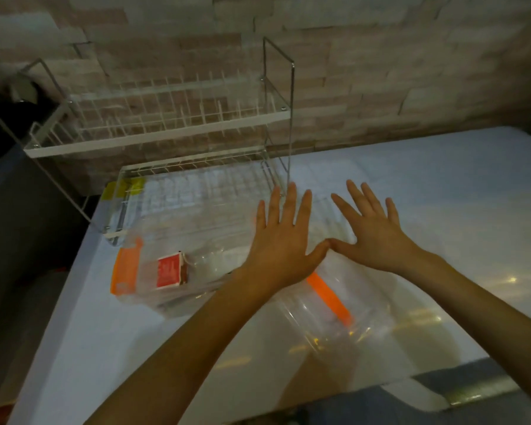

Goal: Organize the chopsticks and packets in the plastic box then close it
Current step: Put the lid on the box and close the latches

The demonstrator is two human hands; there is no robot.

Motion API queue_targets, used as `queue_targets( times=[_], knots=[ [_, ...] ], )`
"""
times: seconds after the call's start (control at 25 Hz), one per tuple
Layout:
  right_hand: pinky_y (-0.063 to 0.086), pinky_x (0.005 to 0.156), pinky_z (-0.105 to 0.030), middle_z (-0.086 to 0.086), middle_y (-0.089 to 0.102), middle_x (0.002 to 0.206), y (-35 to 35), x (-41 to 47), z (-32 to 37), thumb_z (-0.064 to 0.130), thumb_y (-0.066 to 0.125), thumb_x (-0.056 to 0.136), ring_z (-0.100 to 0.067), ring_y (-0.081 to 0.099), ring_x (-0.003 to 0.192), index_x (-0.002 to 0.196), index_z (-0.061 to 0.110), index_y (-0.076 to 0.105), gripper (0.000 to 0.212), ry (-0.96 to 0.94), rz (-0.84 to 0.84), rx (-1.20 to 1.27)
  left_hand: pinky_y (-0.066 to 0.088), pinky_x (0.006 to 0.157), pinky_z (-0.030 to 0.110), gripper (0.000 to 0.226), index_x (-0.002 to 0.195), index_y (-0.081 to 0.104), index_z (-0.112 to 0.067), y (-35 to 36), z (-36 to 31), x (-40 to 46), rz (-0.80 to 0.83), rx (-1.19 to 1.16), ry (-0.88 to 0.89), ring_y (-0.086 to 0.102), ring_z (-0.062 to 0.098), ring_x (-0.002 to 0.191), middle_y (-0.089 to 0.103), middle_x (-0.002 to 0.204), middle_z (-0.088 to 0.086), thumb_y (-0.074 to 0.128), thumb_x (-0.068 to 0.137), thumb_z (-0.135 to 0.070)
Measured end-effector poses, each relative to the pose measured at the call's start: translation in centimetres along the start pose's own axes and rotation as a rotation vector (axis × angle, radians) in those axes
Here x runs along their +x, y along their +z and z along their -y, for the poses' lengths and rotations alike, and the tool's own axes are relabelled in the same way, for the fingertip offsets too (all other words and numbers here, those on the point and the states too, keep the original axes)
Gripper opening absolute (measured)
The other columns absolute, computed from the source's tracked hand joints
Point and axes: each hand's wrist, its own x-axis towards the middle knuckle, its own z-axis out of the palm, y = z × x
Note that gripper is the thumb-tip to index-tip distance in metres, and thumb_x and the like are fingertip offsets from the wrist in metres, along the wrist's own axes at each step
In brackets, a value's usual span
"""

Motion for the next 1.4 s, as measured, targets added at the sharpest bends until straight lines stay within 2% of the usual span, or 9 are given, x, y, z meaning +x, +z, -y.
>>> queue_targets(
  times=[0.24, 0.4, 0.6, 0.76, 0.92, 1.08, 1.24, 1.32, 1.4],
  knots=[
    [-0.004, 0.117, -0.05, -0.002, -0.016, 0.158, 4.0, -1.6, -3.6, 0.056, 0.045, 0.086, -0.022, -0.016, 0.145, 0.148, 0.027, -0.002, 0.083, 0.079, 0.151, 0.067, -0.008, 0.117, 0.04, 0.077, 0.145, -0.015, -0.017, 5.1, -3.2, -2.8, 0.221, -0.264, -0.08, -0.021, 0.026, 0.143, -0.021, 0.156, 0.007, 0.036, 0.093, -0.043],
    [0.0, 0.117, -0.049, -0.004, -0.01, 0.159, 7.6, -2.5, -4.6, 0.055, 0.045, 0.086, -0.023, -0.01, 0.147, 0.148, 0.025, 0.0, 0.082, 0.141, 0.268, 0.125, -0.006, 0.117, 0.042, 0.081, 0.144, -0.018, -0.013, 8.9, -3.3, -4.7, 0.313, -0.323, -0.28, -0.019, 0.03, 0.143, -0.023, 0.155, 0.012, 0.036, 0.093, -0.045],
    [0.012, 0.118, -0.044, -0.01, 0.005, 0.159, 10.1, -3.5, -4.8, 0.045, 0.053, 0.087, -0.025, 0.006, 0.147, 0.148, 0.017, 0.004, 0.084, 0.16, 0.306, 0.193, -0.006, 0.116, 0.045, 0.083, 0.144, -0.019, -0.008, 11.6, -3.8, -5.5, 0.331, -0.356, -0.53, -0.017, 0.037, 0.143, -0.02, 0.153, 0.024, 0.035, 0.093, -0.045],
    [0.026, 0.113, -0.039, -0.012, 0.023, 0.154, 10.2, -3.8, -4.6, 0.029, 0.065, 0.083, -0.028, 0.025, 0.141, 0.147, 0.009, 0.014, 0.084, 0.195, 0.259, 0.408, -0.006, 0.117, 0.044, 0.081, 0.144, -0.015, -0.005, 12.1, -4.0, -5.5, 0.321, -0.431, -0.613, -0.016, 0.036, 0.143, -0.016, 0.154, 0.023, 0.037, 0.093, -0.041],
    [0.031, 0.11, -0.042, -0.018, 0.033, 0.148, 10.5, -4.2, -4.8, 0.019, 0.064, 0.083, -0.033, 0.034, 0.135, 0.144, 0.005, 0.024, 0.074, 0.284, 0.157, 0.466, 0.001, 0.12, 0.042, 0.079, 0.145, -0.008, -0.004, 11.9, -4.4, -5.1, 0.24, -0.646, -0.663, -0.009, 0.032, 0.145, -0.007, 0.157, 0.018, 0.043, 0.092, -0.034],
    [0.035, 0.106, -0.044, -0.025, 0.041, 0.139, 10.4, -4.7, -5.9, 0.015, 0.059, 0.086, -0.039, 0.043, 0.126, 0.14, 0.004, 0.034, 0.061, 0.457, 0.013, 0.504, 0.028, 0.113, 0.038, 0.068, 0.147, 0.008, -0.014, 10.7, -5.7, -4.8, 0.031, -1.204, -0.732, 0.027, 0.026, 0.14, 0.019, 0.156, 0.007, 0.048, 0.092, -0.019],
    [0.032, 0.105, -0.035, -0.025, 0.044, 0.138, 9.4, -5.7, -7.4, 0.013, 0.056, 0.089, -0.038, 0.044, 0.126, 0.137, 0.003, 0.039, 0.052, 0.527, -0.094, 0.587, 0.039, 0.108, 0.042, 0.058, 0.142, 0.028, -0.018, 9.7, -6.2, -4.2, -0.12, -1.391, -0.69, 0.044, 0.027, 0.129, 0.036, 0.147, 0.003, 0.053, 0.089, -0.014],
    [0.031, 0.106, -0.035, -0.025, 0.045, 0.138, 8.9, -6.0, -7.4, 0.013, 0.055, 0.09, -0.037, 0.043, 0.127, 0.137, 0.002, 0.039, 0.051, 0.531, -0.148, 0.626, 0.048, 0.097, 0.035, 0.054, 0.139, 0.033, -0.017, 8.9, -6.5, -3.8, -0.154, -1.42, -0.628, 0.054, 0.026, 0.118, 0.043, 0.136, -0.001, 0.052, 0.089, -0.011],
    [0.031, 0.107, -0.036, -0.023, 0.044, 0.14, 8.3, -6.2, -6.8, 0.014, 0.053, 0.091, -0.036, 0.042, 0.129, 0.137, 0.002, 0.039, 0.05, 0.512, -0.193, 0.663, 0.054, 0.075, 0.023, 0.047, 0.135, 0.037, -0.015, 7.9, -6.8, -3.5, -0.165, -1.401, -0.585, 0.061, 0.018, 0.096, 0.051, 0.123, 0.0, 0.05, 0.091, -0.012]
  ],
)
